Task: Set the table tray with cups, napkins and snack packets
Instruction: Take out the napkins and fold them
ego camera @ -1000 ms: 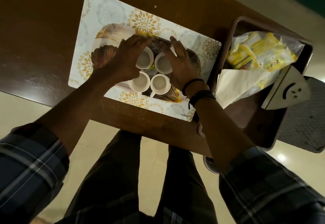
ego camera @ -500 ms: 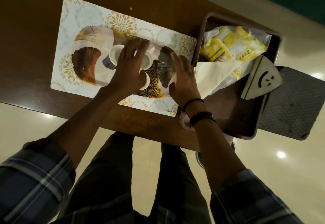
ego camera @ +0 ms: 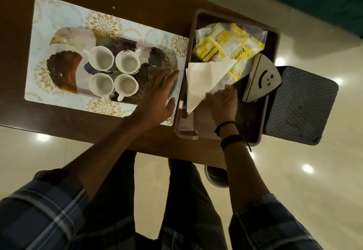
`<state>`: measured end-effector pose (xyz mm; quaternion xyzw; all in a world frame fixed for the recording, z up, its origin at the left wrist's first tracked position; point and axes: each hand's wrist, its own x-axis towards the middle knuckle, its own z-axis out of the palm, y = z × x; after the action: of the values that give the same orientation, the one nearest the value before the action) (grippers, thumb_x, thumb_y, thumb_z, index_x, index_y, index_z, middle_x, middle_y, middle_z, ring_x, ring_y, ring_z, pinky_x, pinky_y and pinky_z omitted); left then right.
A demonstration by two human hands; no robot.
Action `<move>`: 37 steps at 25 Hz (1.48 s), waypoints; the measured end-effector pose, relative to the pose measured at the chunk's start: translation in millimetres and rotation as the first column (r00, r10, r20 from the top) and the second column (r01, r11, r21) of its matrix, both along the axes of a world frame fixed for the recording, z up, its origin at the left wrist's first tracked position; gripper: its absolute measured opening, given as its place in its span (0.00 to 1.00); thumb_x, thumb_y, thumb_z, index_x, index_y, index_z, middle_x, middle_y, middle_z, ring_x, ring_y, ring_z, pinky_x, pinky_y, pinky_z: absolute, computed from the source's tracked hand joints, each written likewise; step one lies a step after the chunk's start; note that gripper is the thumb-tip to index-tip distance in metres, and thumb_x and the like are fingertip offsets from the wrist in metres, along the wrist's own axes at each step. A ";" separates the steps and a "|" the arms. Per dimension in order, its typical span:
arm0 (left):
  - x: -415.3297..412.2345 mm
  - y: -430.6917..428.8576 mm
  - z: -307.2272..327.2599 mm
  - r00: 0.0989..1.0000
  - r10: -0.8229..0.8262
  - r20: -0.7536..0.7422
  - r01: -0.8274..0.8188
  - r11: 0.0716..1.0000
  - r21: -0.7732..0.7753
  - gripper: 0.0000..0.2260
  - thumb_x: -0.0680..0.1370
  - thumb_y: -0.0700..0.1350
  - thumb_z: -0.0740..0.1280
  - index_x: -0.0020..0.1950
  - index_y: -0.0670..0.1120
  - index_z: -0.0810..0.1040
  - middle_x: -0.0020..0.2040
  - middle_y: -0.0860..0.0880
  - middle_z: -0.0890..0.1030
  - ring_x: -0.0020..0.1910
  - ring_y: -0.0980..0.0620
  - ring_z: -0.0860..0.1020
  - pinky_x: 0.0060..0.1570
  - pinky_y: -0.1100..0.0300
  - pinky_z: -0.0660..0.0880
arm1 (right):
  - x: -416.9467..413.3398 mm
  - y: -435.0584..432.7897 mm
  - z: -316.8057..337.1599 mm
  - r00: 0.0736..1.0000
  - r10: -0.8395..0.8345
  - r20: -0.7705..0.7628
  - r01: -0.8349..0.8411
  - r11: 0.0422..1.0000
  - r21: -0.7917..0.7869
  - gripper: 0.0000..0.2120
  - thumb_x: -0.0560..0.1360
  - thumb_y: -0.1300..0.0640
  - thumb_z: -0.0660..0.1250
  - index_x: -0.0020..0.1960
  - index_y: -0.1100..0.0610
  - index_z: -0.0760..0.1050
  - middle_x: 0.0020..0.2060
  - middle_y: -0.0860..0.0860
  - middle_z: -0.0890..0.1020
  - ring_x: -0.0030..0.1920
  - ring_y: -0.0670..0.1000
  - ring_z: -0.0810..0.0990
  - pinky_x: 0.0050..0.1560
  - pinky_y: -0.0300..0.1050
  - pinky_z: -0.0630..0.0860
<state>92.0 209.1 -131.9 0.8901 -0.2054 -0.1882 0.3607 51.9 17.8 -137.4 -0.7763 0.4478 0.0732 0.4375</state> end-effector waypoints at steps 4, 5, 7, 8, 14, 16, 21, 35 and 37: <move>-7.6 -13.5 -2.1 0.999 0.000 -0.055 0.002 0.999 0.035 0.28 0.72 0.44 0.63 0.71 0.39 0.64 0.69 0.38 0.67 0.71 0.40 0.64 0.68 0.43 0.66 | -0.8 -4.1 -9.8 0.998 -0.066 0.018 0.063 0.988 0.141 0.22 0.70 0.58 0.74 0.61 0.60 0.71 0.46 0.51 0.77 0.42 0.44 0.76 0.41 0.34 0.73; -9.5 -15.7 -2.7 0.998 0.009 -0.069 -0.006 0.999 0.043 0.28 0.72 0.44 0.63 0.71 0.40 0.65 0.69 0.38 0.67 0.71 0.40 0.64 0.68 0.44 0.66 | 1.1 -4.1 -10.9 0.998 -0.056 0.021 0.053 0.988 0.146 0.20 0.70 0.57 0.74 0.59 0.60 0.73 0.44 0.50 0.77 0.41 0.44 0.76 0.39 0.31 0.73; -13.7 -19.7 -2.7 0.996 0.020 -0.085 -0.016 0.999 0.047 0.27 0.72 0.44 0.63 0.71 0.40 0.66 0.69 0.39 0.67 0.71 0.41 0.64 0.68 0.45 0.67 | 5.5 -5.6 -13.6 0.997 -0.057 0.042 0.050 0.985 0.165 0.16 0.71 0.56 0.73 0.55 0.61 0.76 0.41 0.49 0.79 0.39 0.43 0.77 0.34 0.26 0.72; -15.6 -21.2 -2.4 0.996 0.019 -0.090 -0.016 0.999 0.041 0.26 0.73 0.44 0.63 0.71 0.40 0.66 0.69 0.39 0.67 0.71 0.41 0.64 0.68 0.45 0.67 | 7.0 -8.0 -14.4 0.994 -0.093 0.059 0.082 0.981 0.176 0.15 0.72 0.56 0.73 0.54 0.62 0.77 0.39 0.49 0.79 0.38 0.43 0.77 0.33 0.27 0.73; -27.7 -42.0 1.3 0.992 0.017 -0.122 -0.012 0.999 0.045 0.24 0.73 0.38 0.66 0.69 0.40 0.69 0.68 0.39 0.69 0.71 0.40 0.65 0.68 0.42 0.66 | 5.4 -74.4 -5.0 0.856 -0.508 0.100 0.514 0.811 -0.278 0.28 0.69 0.53 0.73 0.64 0.62 0.67 0.62 0.60 0.70 0.61 0.59 0.70 0.62 0.49 0.69; -30.7 -48.9 0.9 0.988 0.020 -0.155 -0.016 1.000 0.026 0.24 0.72 0.39 0.64 0.68 0.40 0.70 0.69 0.39 0.69 0.71 0.41 0.65 0.67 0.41 0.68 | 2.7 -104.7 -7.3 0.848 -0.522 0.090 0.529 0.824 -0.204 0.32 0.70 0.55 0.73 0.68 0.63 0.62 0.64 0.61 0.70 0.64 0.59 0.71 0.65 0.49 0.69; -39.8 -59.5 -3.9 0.986 0.005 -0.164 -0.002 1.000 0.018 0.23 0.73 0.39 0.64 0.69 0.42 0.69 0.70 0.41 0.68 0.72 0.42 0.63 0.69 0.42 0.65 | 0.6 -146.5 -15.7 0.927 -0.369 0.074 0.373 0.926 -0.053 0.27 0.71 0.59 0.73 0.67 0.63 0.68 0.49 0.55 0.80 0.44 0.43 0.80 0.39 0.27 0.75; -30.5 -23.2 25.5 0.977 0.164 -0.135 -0.185 0.969 -0.165 0.27 0.74 0.43 0.70 0.72 0.44 0.65 0.71 0.44 0.69 0.69 0.47 0.69 0.65 0.60 0.68 | -40.1 -56.1 60.0 0.939 -0.076 0.335 0.103 0.993 -0.061 0.18 0.72 0.59 0.73 0.60 0.63 0.76 0.54 0.58 0.83 0.51 0.51 0.83 0.43 0.31 0.79; -22.7 -11.3 31.8 0.978 0.204 -0.051 -0.211 0.957 -0.197 0.32 0.73 0.44 0.72 0.73 0.43 0.63 0.72 0.43 0.66 0.72 0.47 0.65 0.68 0.62 0.65 | -37.3 -36.0 66.8 0.933 0.130 0.337 -0.120 0.992 -0.051 0.18 0.72 0.55 0.72 0.59 0.61 0.78 0.52 0.55 0.83 0.51 0.49 0.83 0.47 0.39 0.81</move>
<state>69.3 197.7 -100.1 0.8627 -0.1234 -0.1410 0.4698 14.6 -18.2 -70.6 -0.8105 0.3167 -0.0406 0.4911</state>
